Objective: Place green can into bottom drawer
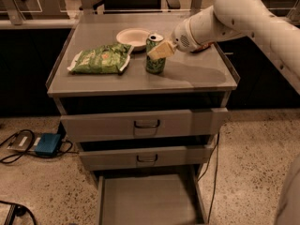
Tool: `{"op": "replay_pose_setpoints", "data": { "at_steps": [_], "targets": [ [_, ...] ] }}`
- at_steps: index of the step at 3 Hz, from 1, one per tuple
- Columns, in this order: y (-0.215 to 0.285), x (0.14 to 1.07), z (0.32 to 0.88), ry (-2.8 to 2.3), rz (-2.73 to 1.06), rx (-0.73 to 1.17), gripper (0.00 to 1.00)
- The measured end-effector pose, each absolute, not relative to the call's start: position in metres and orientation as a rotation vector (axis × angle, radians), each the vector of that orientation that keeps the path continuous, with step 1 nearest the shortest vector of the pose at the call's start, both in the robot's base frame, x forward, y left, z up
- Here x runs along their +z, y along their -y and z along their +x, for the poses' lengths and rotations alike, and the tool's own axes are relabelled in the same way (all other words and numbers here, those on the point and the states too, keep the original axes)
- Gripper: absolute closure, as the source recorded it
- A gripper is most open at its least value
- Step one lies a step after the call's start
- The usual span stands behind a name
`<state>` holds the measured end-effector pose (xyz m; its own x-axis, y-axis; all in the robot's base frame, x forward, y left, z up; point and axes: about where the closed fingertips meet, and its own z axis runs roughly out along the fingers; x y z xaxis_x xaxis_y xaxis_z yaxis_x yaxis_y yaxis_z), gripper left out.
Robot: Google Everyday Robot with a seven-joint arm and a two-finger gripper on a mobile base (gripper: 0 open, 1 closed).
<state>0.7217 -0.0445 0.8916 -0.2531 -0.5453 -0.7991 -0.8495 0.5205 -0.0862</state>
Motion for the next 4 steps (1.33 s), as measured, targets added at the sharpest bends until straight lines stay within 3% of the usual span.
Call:
{"op": "replay_pose_setpoints", "data": {
  "at_steps": [1,4],
  "targets": [
    [0.044,0.892,0.722,-1.938,-1.141,0.467,1.0],
    [0.087,0.955,0.684,-1.847,-1.112,0.454,1.0]
  ]
}}
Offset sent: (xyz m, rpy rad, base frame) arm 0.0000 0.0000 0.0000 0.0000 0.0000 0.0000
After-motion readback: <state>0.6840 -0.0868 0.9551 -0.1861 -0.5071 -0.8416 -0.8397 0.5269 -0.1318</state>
